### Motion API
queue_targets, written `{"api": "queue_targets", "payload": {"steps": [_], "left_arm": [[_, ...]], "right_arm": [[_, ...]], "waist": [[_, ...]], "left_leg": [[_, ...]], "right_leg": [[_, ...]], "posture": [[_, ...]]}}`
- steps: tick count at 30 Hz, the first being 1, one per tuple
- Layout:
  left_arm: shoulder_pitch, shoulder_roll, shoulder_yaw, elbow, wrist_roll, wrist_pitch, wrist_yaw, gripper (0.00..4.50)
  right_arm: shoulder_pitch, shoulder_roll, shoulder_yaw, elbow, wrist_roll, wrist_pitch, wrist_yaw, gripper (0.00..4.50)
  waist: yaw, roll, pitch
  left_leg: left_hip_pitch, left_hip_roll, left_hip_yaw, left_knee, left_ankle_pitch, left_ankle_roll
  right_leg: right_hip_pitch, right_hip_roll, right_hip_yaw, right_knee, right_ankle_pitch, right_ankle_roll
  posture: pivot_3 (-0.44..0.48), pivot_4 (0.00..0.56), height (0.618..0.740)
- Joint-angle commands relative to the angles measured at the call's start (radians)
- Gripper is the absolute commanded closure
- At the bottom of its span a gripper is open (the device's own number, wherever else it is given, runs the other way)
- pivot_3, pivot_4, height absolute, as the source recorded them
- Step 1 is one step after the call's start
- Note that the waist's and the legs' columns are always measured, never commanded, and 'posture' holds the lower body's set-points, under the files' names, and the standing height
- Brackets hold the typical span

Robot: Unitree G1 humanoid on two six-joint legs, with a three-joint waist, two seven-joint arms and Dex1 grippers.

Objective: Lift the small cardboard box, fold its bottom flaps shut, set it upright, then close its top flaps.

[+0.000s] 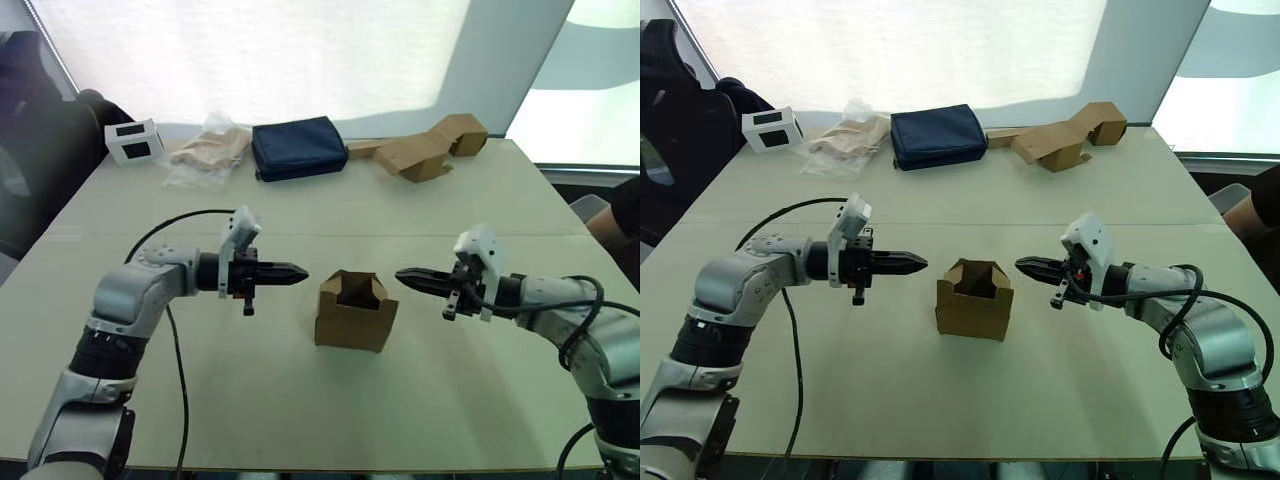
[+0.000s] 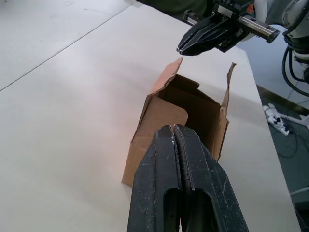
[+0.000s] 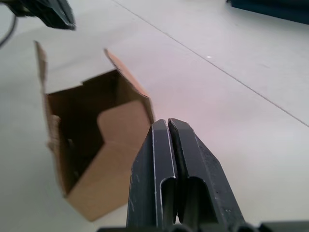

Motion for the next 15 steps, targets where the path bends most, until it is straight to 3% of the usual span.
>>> {"api": "queue_targets", "payload": {"steps": [1, 15], "left_arm": [[-0.027, -0.022, -0.02, 0.008, 0.013, -0.036, 0.004, 4.48], [-0.022, -0.113, -0.142, 0.093, 0.143, -0.169, 0.024, 4.48]], "right_arm": [[-0.036, 0.01, 0.029, -0.042, 0.012, 0.006, -0.021, 4.5], [-0.041, -0.034, 0.184, 0.006, -0.135, -0.072, -0.014, 4.5]], "waist": [[0.002, 0.0, 0.0], [0.001, 0.0, 0.0]], "left_leg": [[0.0, 0.0, 0.0, 0.0, 0.0, 0.0], [-0.001, -0.001, 0.0, 0.001, 0.0, 0.0]], "right_leg": [[0.0, 0.0, 0.0, 0.0, 0.0, 0.0], [0.0, 0.0, 0.0, 0.0, 0.0, 0.0]], "posture": [[0.0, 0.15, 0.74], [0.0, 0.15, 0.74]]}}
